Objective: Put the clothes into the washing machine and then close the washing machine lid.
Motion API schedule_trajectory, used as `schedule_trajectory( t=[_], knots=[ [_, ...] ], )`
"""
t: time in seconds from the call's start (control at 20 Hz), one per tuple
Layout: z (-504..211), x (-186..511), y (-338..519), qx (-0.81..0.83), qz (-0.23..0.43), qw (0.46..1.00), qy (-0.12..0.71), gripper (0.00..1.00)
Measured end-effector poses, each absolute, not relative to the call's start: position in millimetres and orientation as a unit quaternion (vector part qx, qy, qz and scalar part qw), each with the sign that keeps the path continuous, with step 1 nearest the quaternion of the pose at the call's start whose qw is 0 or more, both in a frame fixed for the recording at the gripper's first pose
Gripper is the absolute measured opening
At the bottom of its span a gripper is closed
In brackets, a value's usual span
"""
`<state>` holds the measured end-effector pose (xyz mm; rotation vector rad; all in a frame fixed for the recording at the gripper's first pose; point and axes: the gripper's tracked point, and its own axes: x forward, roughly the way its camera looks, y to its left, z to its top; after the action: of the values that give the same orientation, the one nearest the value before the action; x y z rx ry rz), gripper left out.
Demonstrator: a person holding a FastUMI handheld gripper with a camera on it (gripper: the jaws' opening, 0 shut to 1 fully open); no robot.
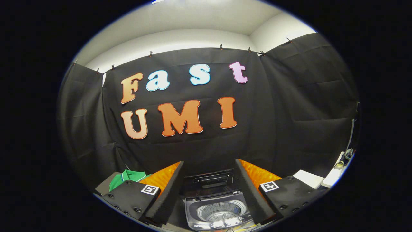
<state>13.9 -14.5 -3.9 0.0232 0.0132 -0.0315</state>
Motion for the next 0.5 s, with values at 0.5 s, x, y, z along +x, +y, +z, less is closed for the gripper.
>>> schedule_trajectory(
  t=[0.5],
  knots=[
    [-25.0, 27.6, 26.6, 0.020, 0.015, 0.999, 0.035, 0.98]
  ],
)
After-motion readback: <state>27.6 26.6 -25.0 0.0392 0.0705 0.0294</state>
